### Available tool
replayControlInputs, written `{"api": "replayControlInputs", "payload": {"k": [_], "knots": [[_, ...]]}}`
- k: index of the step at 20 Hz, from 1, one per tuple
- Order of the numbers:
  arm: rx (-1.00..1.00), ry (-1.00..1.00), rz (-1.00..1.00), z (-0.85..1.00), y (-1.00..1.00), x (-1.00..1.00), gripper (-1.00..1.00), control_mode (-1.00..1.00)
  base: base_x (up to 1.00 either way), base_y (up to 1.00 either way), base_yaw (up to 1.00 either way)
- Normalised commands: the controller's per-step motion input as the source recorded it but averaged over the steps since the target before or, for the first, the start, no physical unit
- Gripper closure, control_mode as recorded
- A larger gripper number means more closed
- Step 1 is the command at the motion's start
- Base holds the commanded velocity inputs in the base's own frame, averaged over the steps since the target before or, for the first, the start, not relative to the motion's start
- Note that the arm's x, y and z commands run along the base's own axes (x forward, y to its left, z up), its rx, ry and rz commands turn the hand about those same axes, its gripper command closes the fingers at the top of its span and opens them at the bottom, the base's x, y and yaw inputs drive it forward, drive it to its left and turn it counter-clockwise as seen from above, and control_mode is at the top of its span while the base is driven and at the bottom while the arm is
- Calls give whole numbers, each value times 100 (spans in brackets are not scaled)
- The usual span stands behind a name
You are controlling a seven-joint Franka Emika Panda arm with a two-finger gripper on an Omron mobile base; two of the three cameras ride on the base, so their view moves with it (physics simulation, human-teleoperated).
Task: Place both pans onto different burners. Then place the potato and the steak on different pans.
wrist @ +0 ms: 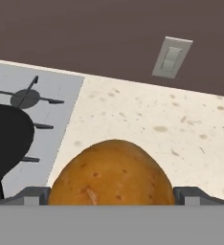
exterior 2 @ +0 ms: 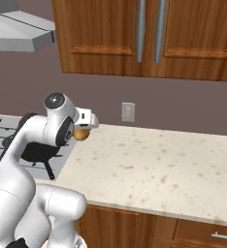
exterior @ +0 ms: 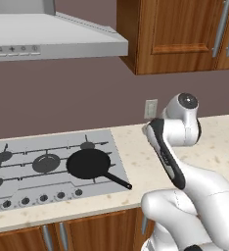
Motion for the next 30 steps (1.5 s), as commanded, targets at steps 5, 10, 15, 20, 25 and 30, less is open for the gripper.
{"api": "replayControlInputs", "payload": {"k": [5, 10, 15, 20, 25, 30], "knots": [[0, 0, 0, 0, 72, 0, 100, -100, 0, 0, 0], [0, 0, 0, 0, 71, 0, 100, -100, 0, 0, 0], [0, 6, 1, 2, 64, 1, 100, -100, 0, 0, 0], [0, 5, 2, 8, 51, 2, 100, -100, 0, 0, 0], [0, 2, 2, 9, 39, 0, 100, -100, 0, 0, 0], [0, 0, 2, 0, 39, 0, 100, -100, 0, 0, 0]]}}
